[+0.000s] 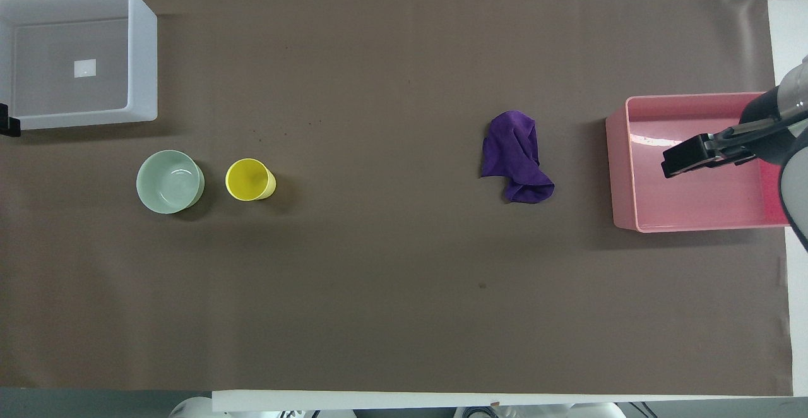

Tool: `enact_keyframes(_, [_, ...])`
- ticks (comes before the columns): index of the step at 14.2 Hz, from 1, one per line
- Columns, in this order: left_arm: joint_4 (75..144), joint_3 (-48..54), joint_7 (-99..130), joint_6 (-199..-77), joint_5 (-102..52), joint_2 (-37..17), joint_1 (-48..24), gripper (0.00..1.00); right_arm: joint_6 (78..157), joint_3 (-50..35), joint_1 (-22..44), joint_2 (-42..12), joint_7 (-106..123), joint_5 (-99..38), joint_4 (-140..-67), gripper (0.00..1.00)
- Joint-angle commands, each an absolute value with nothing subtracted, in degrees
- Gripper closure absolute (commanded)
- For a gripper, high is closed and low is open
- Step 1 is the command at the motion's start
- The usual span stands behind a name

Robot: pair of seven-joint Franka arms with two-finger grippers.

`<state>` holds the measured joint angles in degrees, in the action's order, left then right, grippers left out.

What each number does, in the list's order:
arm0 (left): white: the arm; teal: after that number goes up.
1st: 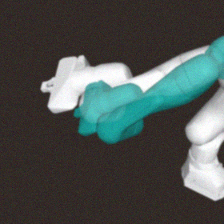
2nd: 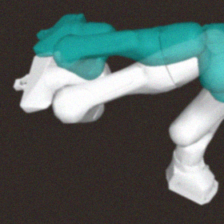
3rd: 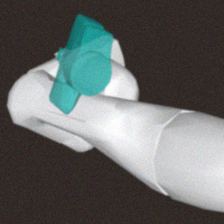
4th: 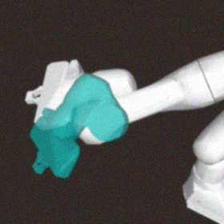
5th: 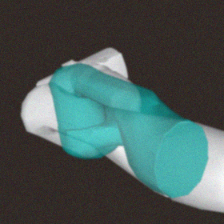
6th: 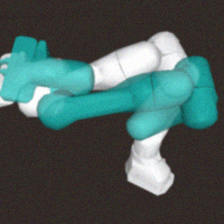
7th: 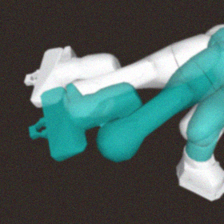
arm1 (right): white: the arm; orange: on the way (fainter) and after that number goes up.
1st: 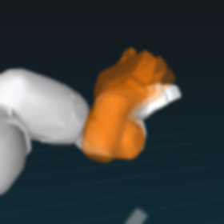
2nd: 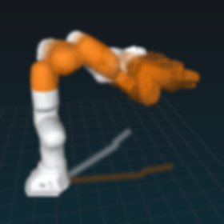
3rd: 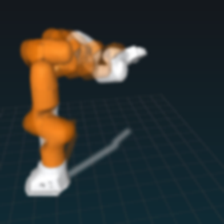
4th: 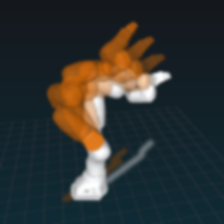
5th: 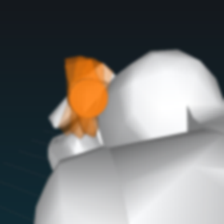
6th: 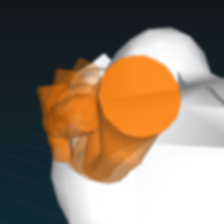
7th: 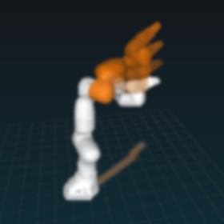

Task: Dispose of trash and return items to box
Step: 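Reach the left gripper to the green bowl while the right gripper reaches the cloth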

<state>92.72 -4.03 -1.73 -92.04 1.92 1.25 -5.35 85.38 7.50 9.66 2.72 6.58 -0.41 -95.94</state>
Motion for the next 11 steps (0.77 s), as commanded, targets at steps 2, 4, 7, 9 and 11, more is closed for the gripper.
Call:
enact_keyframes(2, [90.6, -4.3, -0.6, -92.9, 2.3, -1.1, -6.3, 0.0, 85.8, 7.6, 10.0, 4.2, 5.6, -1.1, -97.5, 0.0])
enact_keyframes(4, [90.6, -4.3, -0.5, -93.2, 2.4, -1.0, -6.3, 0.0, 86.0, 7.6, 9.9, 4.2, 5.5, -1.1, -97.6, 0.0])
enact_keyframes(7, [93.8, -4.2, -0.1, -96.7, 2.4, 0.3, -6.4, 0.0, 93.1, 7.6, 10.1, 4.7, 5.7, -2.2, -101.3, 0.0])
enact_keyframes(9, [107.8, -4.2, 2.5, -108.5, 2.4, 6.0, -6.4, 0.0, 96.1, 7.6, 10.1, 2.7, 5.7, -6.4, -102.0, 0.0])
enact_keyframes(11, [122.9, -4.1, 3.5, -122.2, 2.4, 7.7, -6.3, 0.0, 100.9, 7.6, 12.5, -1.0, 5.6, -7.1, -102.1, 0.0])
